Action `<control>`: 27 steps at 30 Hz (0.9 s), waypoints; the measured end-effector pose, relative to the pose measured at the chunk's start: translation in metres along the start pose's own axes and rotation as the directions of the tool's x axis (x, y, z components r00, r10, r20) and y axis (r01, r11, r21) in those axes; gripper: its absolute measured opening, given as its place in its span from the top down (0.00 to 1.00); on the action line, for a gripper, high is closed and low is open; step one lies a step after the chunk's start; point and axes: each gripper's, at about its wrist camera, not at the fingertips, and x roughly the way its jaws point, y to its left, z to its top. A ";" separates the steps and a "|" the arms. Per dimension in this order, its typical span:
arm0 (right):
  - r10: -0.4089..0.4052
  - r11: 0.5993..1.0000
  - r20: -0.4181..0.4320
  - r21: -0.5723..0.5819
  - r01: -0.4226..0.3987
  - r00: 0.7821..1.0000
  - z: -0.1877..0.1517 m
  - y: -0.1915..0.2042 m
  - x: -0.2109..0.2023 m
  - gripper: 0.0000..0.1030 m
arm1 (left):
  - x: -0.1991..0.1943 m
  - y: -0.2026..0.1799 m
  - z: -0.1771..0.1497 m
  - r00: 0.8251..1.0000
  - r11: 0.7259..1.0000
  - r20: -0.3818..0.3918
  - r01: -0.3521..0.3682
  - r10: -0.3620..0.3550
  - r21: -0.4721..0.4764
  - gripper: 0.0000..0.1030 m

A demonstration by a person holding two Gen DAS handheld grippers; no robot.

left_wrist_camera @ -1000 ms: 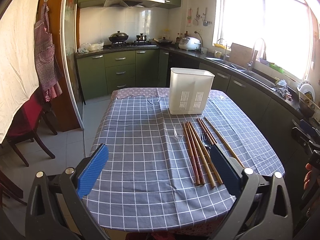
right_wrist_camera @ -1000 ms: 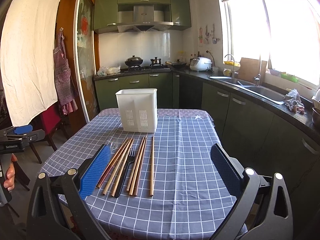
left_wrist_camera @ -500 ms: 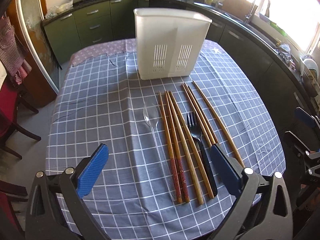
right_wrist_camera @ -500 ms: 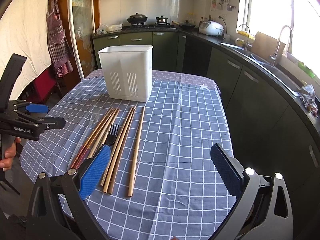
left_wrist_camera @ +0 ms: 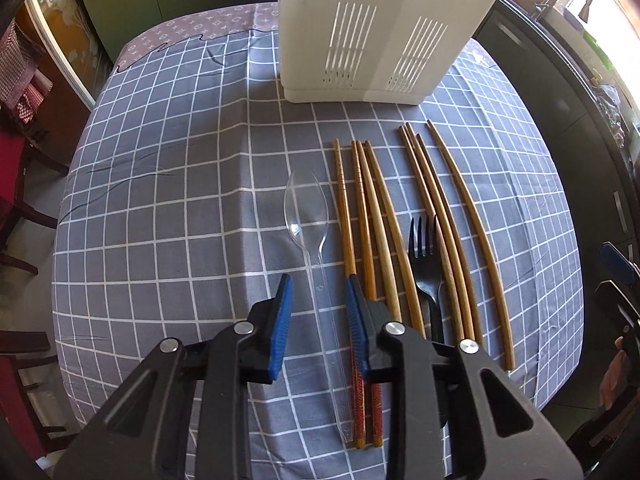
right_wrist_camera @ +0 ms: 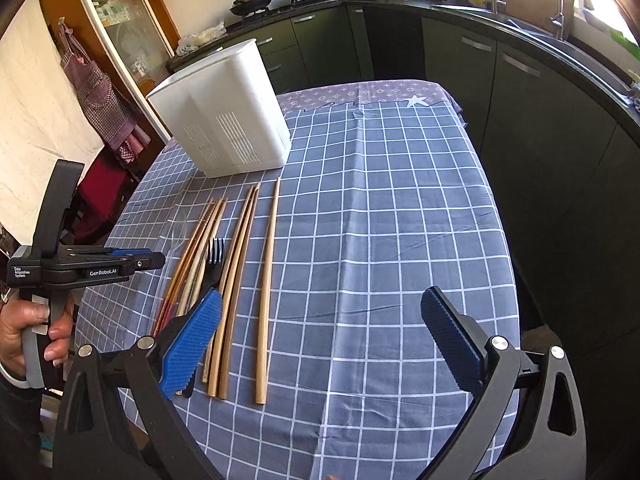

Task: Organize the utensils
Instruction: 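Move the left gripper to the clear plastic spoon and close on it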

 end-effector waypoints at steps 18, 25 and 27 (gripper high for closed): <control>-0.053 0.996 -0.016 -0.076 0.051 0.998 0.006 0.021 0.005 0.07 | 0.029 -0.009 0.023 0.998 0.998 -0.029 -0.057 0.057 -0.003 0.92; 0.027 0.992 -0.172 -0.113 -0.047 0.985 0.018 0.055 0.026 0.07 | 0.010 0.007 0.016 0.998 0.999 0.034 -0.049 0.049 -0.001 0.92; 0.051 0.991 -0.224 -0.112 -0.078 0.973 0.022 0.065 0.035 0.12 | -0.002 0.011 0.014 0.997 0.999 0.067 -0.043 0.043 -0.002 0.92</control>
